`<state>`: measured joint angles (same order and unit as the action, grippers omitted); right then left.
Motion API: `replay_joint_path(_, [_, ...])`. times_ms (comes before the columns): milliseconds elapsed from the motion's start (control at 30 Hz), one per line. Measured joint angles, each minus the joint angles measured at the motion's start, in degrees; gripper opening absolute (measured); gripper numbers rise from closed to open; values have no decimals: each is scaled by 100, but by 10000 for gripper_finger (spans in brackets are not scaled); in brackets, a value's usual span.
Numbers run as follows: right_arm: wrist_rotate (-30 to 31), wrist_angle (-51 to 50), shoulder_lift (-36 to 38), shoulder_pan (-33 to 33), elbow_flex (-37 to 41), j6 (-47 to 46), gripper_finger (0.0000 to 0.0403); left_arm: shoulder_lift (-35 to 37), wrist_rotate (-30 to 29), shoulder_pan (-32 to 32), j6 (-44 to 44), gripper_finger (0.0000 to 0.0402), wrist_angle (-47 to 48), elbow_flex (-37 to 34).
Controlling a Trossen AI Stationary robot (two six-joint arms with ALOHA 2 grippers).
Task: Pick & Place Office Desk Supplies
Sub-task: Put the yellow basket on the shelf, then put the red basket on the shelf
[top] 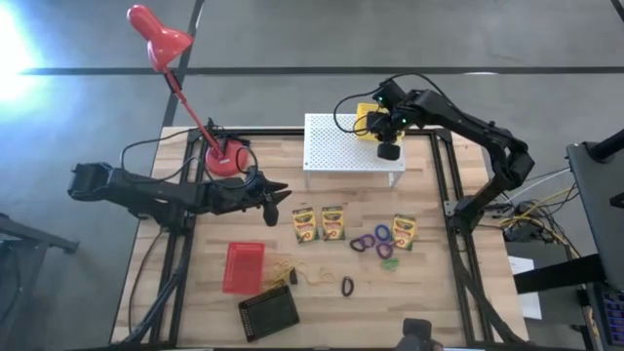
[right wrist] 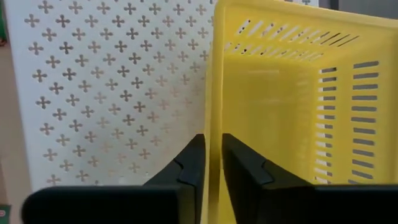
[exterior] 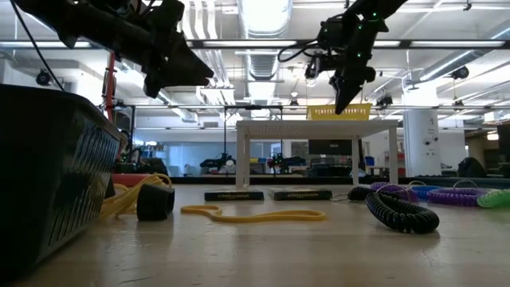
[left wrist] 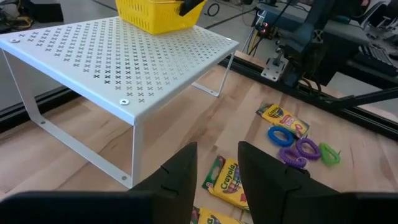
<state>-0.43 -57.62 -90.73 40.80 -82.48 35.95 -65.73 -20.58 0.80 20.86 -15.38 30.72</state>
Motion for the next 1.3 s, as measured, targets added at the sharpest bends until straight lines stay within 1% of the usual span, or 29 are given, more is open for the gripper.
replay_joint_path(167, [107, 63, 129, 0, -55, -17, 99, 0, -4, -2, 1, 122, -13, 0])
replay_joint_path(267, [193, 56, 343, -36, -111, -53, 117, 0, -44, -2, 2, 122, -31, 2])
replay_joint_path(400, [208, 63, 778, -221, -168, -458, 126, 0, -46, -2, 4, 122, -87, 1])
replay_joint_path(500, [170, 72, 1199, -520, -132, -837, 127, 0, -48, -2, 16, 122, -91, 2])
replay_joint_path(600, [-113, 96, 1621, -974, 2, -1162, 127, 0, -44, 29, 7, 122, -230, 0])
replay_joint_path(667, [-533, 341, 1901, -1349, 227, -1395, 127, -12, -17, 130, -94, 122, -239, 12])
replay_joint_path(767, [-1030, 1026, 2351, -2011, 876, -1770, 123, -20, -49, 451, -296, 122, -224, 82])
replay_joint_path(833, [-1052, 1495, 2646, -2463, 1426, -2007, 118, -20, -343, 754, -417, 122, -155, 195])
replay_joint_path(900, [-1020, 1981, 2907, -2897, 2005, -2264, 114, -20, -798, 1052, -481, 122, 108, 348])
replay_joint_path(967, [-1014, 2591, 3112, -3267, 2620, -2486, 110, -17, -1167, 1333, -459, 122, 640, 564])
replay_joint_path(1000, [-1016, 2974, 3186, -3424, 2958, -2599, 108, -15, -1256, 1449, -367, 122, 972, 678])
replay_joint_path(1100, [-1012, 4193, 3241, -3796, 3872, -2849, 102, -15, -1290, 1722, 354, 122, 2341, 1083])
replay_joint_path(1200, [-1009, 5420, 3085, -4012, 4583, -2870, 96, -15, -1146, 1989, 1655, 122, 4228, 1666])
replay_joint_path(1233, [-1012, 5761, 3001, -4046, 4768, -2870, 95, -23, -1015, 2085, 2268, 122, 4971, 1872])
replay_joint_path(1300, [-1012, 6427, 2793, -4074, 5074, -2890, 91, -51, -536, 2227, 3761, 122, 6432, 2259])
